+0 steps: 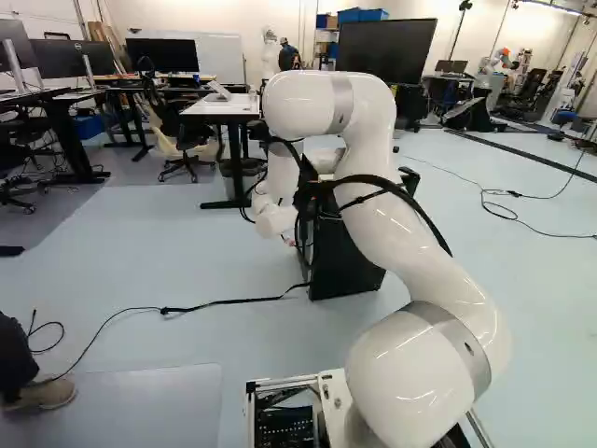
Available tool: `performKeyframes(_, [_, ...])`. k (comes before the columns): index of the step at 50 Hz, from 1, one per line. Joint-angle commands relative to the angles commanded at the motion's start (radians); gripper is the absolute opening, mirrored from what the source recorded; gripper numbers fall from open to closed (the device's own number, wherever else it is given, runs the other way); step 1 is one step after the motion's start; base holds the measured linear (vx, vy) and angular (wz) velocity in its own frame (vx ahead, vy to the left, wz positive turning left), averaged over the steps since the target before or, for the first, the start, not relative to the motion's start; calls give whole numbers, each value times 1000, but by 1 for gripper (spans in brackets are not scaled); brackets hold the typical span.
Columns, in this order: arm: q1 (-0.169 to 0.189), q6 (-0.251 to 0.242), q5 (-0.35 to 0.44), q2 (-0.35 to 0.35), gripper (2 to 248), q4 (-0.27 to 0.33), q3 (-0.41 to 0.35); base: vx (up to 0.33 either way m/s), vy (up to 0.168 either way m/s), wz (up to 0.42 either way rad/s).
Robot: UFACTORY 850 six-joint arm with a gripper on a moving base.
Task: Open the fridge door
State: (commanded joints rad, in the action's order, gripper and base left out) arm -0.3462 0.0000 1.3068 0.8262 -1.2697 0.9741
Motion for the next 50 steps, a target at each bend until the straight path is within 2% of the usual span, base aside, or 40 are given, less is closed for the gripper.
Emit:
performKeyframes(34, [8, 0, 0, 1, 247, -23, 2, 0, 0, 0])
performKeyframes(50, [7, 0, 0, -3, 247, -54, -5, 0, 0, 0])
